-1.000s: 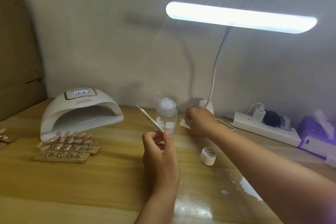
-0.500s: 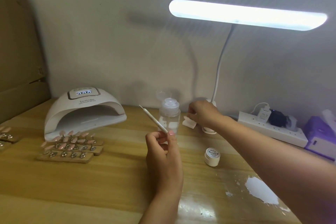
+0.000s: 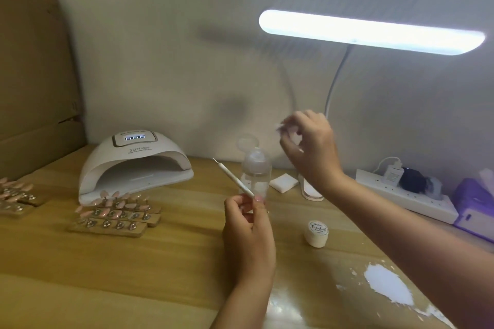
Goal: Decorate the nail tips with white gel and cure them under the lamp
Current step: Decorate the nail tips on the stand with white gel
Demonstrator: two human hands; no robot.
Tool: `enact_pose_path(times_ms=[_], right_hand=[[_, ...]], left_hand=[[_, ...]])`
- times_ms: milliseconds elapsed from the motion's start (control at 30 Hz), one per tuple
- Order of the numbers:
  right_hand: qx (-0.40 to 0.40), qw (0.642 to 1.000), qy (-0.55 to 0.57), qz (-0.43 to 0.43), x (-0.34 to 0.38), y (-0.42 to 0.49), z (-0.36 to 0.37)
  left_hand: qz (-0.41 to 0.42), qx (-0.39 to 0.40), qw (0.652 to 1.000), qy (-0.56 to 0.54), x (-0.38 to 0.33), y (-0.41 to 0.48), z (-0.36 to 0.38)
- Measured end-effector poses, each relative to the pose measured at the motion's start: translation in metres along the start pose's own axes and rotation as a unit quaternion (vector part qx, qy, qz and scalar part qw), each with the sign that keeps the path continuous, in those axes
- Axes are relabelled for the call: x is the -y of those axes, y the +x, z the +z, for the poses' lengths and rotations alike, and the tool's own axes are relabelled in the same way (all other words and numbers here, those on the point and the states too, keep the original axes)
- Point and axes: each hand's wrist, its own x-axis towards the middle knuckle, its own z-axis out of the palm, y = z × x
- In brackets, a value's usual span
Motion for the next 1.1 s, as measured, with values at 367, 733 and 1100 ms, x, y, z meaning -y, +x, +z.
enact_pose_path(times_ms=[367,733,1100], right_hand=[[0.115,0.986,-0.061,-0.1,0.029,-0.028,0.008],[0.165,0.985,-0.051,-0.018,0.039,-0.028,0.009],[0.076,0.839,0.43,0.324,0.063,-0.088,-0.086]], left_hand=[[0.008,0.005,1.0,-0.002,0.001,0.002,-0.002],[0.012,0.011,1.0,0.01,-0.005,0.001,-0.007],[0.245,0.124,0.956,0.105,-0.029,-0.031,-0.004]])
